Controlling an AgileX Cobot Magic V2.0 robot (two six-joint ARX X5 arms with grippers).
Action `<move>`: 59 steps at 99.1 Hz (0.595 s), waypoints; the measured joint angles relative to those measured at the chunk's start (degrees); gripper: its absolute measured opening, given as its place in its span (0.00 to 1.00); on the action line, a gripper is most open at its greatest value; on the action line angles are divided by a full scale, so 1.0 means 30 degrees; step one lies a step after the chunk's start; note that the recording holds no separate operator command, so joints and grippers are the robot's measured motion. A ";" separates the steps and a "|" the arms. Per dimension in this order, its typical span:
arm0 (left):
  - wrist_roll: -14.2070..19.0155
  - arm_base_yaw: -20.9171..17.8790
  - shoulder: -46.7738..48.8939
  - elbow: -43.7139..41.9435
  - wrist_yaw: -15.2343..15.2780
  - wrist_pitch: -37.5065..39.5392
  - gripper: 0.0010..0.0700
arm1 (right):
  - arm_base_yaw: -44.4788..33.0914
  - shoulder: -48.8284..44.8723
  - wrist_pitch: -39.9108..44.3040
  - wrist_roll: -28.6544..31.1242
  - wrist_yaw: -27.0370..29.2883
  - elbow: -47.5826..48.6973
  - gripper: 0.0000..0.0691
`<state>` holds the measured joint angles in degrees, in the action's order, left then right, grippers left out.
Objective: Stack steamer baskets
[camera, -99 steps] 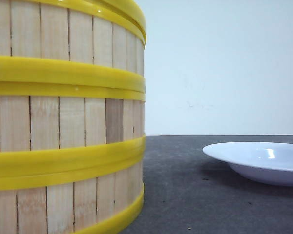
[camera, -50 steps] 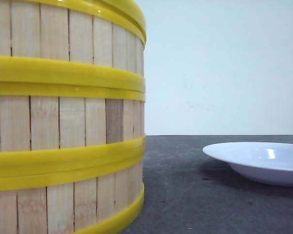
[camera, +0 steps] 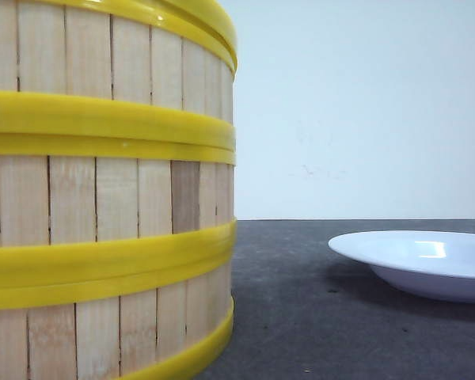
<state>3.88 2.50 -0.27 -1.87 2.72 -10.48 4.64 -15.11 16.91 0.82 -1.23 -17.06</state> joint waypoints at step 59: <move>0.0007 0.0000 0.0007 0.0000 -0.0015 0.0000 0.01 | -0.0087 0.4969 -0.2302 -0.0131 -0.0189 0.5377 0.02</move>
<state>3.90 2.50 -0.25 -1.87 2.68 -10.48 4.38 -0.21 10.00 0.43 -1.80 -0.93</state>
